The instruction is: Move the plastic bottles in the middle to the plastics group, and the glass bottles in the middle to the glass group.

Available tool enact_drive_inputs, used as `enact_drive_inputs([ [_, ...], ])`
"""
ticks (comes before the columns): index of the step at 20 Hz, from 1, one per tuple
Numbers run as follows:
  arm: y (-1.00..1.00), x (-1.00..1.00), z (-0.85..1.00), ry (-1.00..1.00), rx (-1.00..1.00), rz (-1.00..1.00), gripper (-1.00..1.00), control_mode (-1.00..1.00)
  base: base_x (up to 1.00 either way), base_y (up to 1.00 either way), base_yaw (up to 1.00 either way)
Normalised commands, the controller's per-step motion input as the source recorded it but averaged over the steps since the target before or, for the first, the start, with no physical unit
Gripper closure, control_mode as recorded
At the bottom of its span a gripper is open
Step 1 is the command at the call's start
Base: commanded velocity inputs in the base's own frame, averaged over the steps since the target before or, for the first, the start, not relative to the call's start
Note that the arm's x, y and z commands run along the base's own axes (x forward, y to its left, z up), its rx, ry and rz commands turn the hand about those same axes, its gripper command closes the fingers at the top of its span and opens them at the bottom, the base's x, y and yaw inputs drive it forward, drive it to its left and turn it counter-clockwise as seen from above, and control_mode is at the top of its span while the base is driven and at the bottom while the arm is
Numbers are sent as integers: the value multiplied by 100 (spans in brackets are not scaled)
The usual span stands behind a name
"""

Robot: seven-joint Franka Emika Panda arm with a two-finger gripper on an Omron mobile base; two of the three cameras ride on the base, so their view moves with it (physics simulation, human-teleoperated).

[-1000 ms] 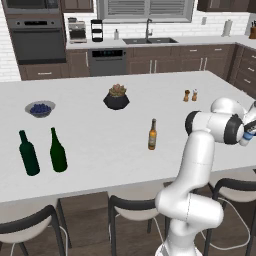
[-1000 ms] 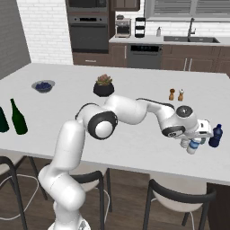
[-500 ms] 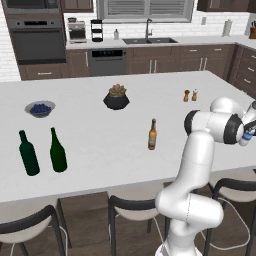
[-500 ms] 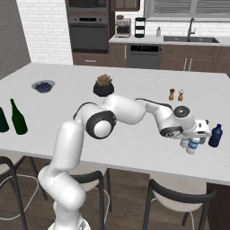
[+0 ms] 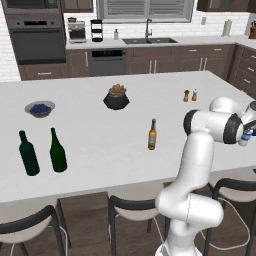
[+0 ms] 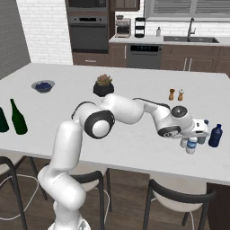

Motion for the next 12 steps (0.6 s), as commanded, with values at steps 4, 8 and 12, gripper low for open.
enact_drive_inputs([
  [4, 0, 0, -8, 0, 0, 0, -100, -100, 0, 0, 0],
  [8, 3, -6, -1, 0, 0, 0, -100, -100, 0, 0, 0],
  [12, 7, -2, 0, 0, 0, 0, -100, -100, 0, 0, 0],
])
